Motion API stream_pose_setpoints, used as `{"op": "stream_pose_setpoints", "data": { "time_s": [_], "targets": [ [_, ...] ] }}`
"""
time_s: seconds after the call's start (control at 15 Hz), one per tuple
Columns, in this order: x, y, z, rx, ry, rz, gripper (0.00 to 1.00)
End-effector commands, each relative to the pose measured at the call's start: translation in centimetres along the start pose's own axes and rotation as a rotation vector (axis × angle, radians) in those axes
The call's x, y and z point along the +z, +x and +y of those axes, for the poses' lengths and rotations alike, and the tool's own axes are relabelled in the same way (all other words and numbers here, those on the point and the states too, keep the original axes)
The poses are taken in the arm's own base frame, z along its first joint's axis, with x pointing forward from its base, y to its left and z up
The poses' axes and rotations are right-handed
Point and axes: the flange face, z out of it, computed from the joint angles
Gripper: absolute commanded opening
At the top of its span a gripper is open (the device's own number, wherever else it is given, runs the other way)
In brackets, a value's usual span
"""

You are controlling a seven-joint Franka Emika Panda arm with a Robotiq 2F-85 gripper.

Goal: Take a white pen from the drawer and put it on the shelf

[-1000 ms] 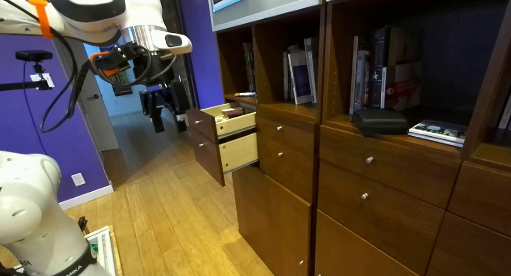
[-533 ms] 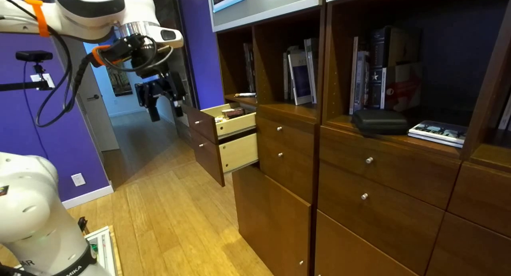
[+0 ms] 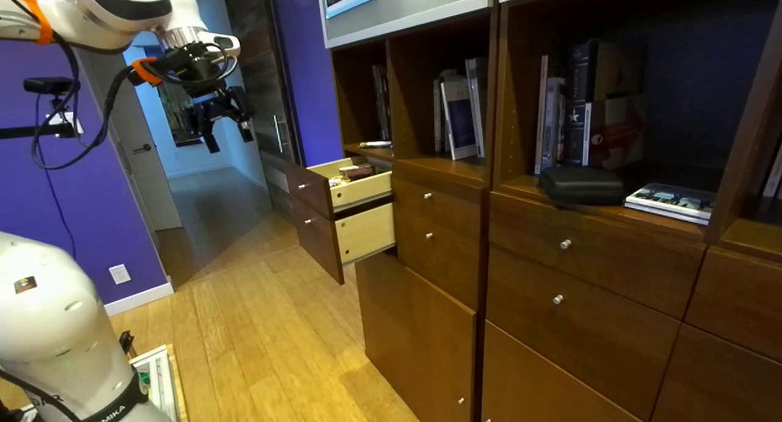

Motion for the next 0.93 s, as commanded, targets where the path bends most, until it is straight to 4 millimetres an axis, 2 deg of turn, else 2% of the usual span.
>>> {"op": "stream_pose_setpoints", "data": {
  "time_s": [0.0, 0.13, 0.33, 0.67, 0.87],
  "targets": [
    [-1.5, 6.4, 0.1, 0.005, 0.065, 0.040, 1.00],
    [-1.6, 9.5, 1.5, 0.066, 0.092, 0.064, 1.00],
    [-0.6, 14.2, 2.6, 0.216, 0.137, 0.080, 1.00],
    [1.6, 21.9, 3.1, 0.481, 0.162, 0.146, 1.00],
    [3.0, 25.4, 3.1, 0.642, 0.212, 0.167, 1.00]
  ]
}}
